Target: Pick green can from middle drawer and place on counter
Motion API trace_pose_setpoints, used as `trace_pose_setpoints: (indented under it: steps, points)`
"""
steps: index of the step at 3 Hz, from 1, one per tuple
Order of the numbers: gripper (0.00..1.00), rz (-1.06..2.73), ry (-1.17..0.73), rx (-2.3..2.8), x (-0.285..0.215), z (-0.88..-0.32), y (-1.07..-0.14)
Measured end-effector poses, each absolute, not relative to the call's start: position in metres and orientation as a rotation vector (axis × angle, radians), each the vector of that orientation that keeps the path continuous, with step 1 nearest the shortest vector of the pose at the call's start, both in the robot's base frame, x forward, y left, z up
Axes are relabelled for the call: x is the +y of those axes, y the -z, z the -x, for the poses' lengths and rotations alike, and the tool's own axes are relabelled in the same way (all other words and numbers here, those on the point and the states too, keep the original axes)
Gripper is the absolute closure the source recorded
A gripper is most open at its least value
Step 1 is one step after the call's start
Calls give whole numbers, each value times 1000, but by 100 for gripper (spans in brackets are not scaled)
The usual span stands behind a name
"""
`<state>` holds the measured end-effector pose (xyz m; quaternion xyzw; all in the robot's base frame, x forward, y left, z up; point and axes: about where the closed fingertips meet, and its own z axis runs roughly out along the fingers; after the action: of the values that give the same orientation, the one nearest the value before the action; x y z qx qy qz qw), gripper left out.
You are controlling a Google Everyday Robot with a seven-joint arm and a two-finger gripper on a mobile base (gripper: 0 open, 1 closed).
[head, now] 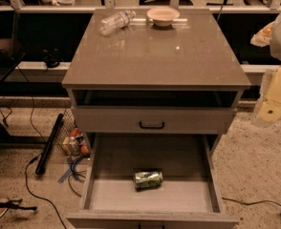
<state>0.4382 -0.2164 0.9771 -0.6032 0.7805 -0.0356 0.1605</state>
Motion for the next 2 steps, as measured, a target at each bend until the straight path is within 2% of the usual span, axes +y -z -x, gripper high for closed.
trace_pose_setpoints:
  steps: [2]
  points:
    - [0,1721,37,2197,-213,-446,-957]
